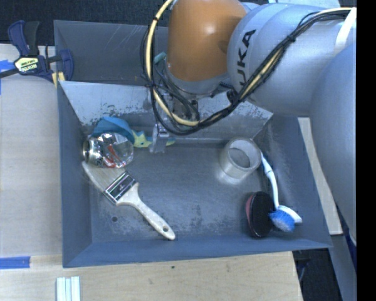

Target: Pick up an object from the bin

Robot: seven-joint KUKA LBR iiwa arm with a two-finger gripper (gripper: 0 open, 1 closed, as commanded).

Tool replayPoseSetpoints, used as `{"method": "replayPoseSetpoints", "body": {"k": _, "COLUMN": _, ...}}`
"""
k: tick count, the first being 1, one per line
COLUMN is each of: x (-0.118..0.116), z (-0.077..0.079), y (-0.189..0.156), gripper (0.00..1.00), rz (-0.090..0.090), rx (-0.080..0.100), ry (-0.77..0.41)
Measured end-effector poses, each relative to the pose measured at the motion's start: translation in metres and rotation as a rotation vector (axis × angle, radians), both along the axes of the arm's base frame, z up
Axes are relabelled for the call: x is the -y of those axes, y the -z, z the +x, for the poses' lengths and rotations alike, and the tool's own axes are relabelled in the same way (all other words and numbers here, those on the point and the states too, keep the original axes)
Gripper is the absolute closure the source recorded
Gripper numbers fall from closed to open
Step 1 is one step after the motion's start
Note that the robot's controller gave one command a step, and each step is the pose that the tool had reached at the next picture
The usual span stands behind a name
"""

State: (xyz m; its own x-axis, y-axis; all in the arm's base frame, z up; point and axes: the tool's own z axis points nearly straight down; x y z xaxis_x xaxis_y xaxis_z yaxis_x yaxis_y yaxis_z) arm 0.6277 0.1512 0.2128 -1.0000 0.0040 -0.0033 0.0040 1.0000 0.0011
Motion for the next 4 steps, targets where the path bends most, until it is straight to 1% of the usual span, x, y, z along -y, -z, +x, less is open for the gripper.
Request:
{"method": "replayPoseSetpoints", "body": {"k": 1, "x": 0.0, "z": 0.0, "y": 0.0, "gripper": 0.0, "rz": 0.0, "rx": 0.0, "ry": 0.0}}
{"method": "replayPoseSetpoints", "body": {"k": 2, "x": 0.016, "z": -0.006, "y": 0.05, "gripper": 0.0, "rz": -0.001, "rx": 0.002, "ry": -0.206}}
{"method": "replayPoseSetpoints", "body": {"k": 3, "x": 0.006, "z": -0.002, "y": 0.055, "gripper": 0.0, "rz": 0.001, "rx": 0.004, "ry": -0.191}}
{"method": "replayPoseSetpoints", "body": {"k": 4, "x": 0.028, "z": -0.005, "y": 0.127, "gripper": 0.0, "rz": -0.002, "rx": -0.006, "ry": -0.164}}
